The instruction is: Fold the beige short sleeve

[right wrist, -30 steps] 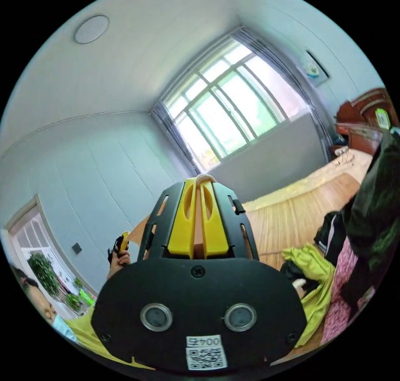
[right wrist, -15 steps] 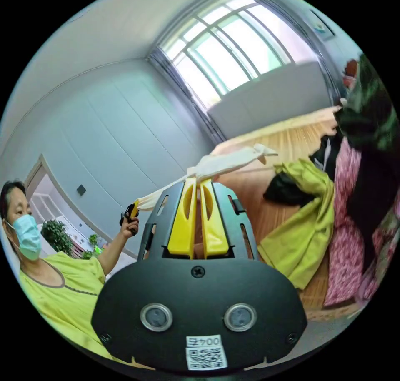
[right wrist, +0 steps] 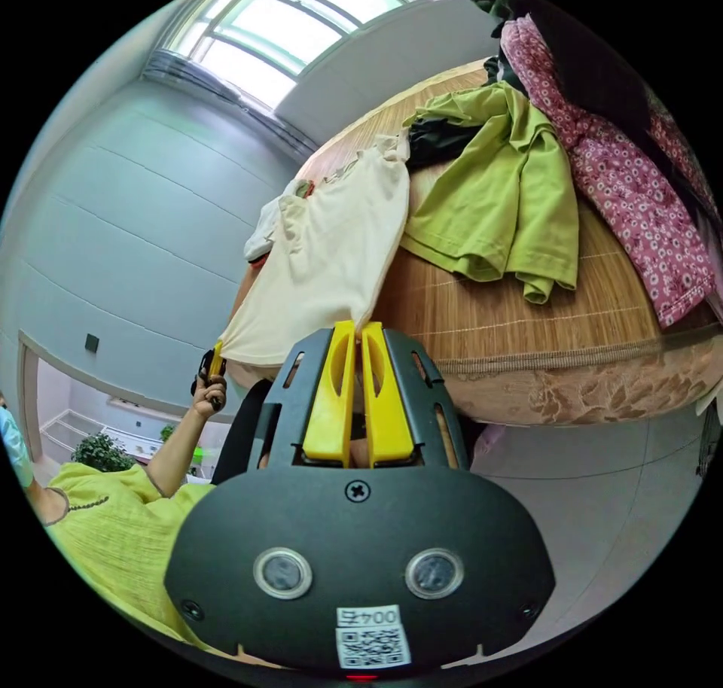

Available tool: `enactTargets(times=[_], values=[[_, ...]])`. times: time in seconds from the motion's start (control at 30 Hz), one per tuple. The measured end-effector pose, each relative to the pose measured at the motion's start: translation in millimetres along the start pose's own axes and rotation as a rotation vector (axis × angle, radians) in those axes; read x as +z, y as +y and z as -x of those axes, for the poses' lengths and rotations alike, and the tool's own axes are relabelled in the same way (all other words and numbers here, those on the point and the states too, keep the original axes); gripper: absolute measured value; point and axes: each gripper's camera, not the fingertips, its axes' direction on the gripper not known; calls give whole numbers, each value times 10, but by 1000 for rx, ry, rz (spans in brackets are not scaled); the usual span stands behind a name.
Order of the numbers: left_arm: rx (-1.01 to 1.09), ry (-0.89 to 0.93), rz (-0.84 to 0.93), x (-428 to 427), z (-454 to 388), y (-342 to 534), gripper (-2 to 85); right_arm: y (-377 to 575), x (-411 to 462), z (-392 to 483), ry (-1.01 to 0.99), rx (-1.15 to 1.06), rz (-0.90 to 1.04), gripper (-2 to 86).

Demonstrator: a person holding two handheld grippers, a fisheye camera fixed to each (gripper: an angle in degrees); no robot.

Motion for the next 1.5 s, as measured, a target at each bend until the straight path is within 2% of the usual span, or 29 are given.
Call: enactTargets(times=[0.2, 0.4, 0.87, 1.0, 1.1, 1.2, 1.27, 1.43, 1.5], values=[[102, -68, 55, -206, -321, 263, 14, 179, -349, 143, -4, -53, -37, -7], [98, -93, 75, -518, -395, 661, 15, 544, -476, 220, -22, -60, 6, -7], [98, -267, 160, -938, -332, 1522, 29, 1501, -328, 170, -38, 64, 92, 9], [47, -246, 39, -1171, -77, 1717, 56, 1660, -87, 48, 2, 163, 150, 27], [33, -298, -99, -1558, -83, 1823, 64, 1703, -162, 103, 149, 170, 121, 47], [189, -475, -178, -1757, -479, 1772, 58, 1567, -361, 272, 364, 136, 42, 63], [338, -578, -137, -1544, -785, 1630, 46, 1246, -312, 540, 546, 15, 25, 64], [752, -728, 74, 48, -1429, 1194, 18, 380, 478, 1061, 706, -241, 45, 15], [840, -782, 75, 600, -1514, 1122, 13, 93, 876, 1210, 754, -313, 48, 2]])
